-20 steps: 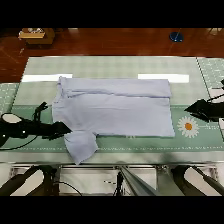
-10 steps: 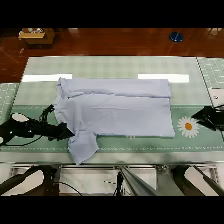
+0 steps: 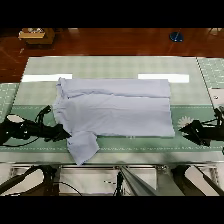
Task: Fold the shirts.
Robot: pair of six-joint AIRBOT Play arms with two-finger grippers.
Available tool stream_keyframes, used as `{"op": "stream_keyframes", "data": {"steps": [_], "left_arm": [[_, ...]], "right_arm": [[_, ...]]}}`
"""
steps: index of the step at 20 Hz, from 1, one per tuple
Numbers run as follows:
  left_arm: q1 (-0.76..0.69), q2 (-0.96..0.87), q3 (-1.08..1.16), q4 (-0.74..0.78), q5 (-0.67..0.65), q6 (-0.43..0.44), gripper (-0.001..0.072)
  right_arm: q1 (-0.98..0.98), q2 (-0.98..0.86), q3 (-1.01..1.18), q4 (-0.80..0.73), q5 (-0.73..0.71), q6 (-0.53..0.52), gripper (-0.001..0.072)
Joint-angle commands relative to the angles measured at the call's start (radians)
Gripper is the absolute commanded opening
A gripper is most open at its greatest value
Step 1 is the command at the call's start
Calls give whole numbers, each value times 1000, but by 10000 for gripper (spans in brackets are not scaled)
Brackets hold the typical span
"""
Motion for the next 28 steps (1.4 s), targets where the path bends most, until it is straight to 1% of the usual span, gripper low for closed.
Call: {"op": "stream_keyframes", "data": {"steps": [1,4,6,8,9,10,12,13,15,17,19,22,24,28], "left_arm": [[5,0,1,37,42,8,28],[5,0,1,37,42,8,28],[5,0,1,37,42,8,28],[5,0,2,37,43,8,28],[5,0,3,37,42,8,28],[5,0,5,37,42,8,28],[6,0,13,37,41,8,28],[6,0,23,37,34,8,28],[6,5,63,35,2,8,27],[6,32,134,11,-40,8,27],[6,84,219,-56,-73,8,27],[6,161,352,-185,-75,3,26],[4,167,424,-245,-32,-19,26],[-51,133,491,-251,142,-34,26]], "right_arm": [[64,1,-51,20,-64,0,478],[176,-2,-71,25,-163,61,478],[235,-39,-71,28,-179,103,478],[306,-98,-71,35,-181,119,466],[343,-125,-71,50,-198,110,418],[372,-138,-71,74,-224,102,319],[397,-138,-63,140,-258,95,54],[397,-136,-42,167,-249,74,24],[397,-100,27,166,-200,47,24],[397,-36,121,159,-142,45,24],[397,42,219,159,-110,47,24],[397,114,336,158,-135,68,24],[398,114,365,166,-168,71,23],[398,67,365,196,-294,70,23]]}}
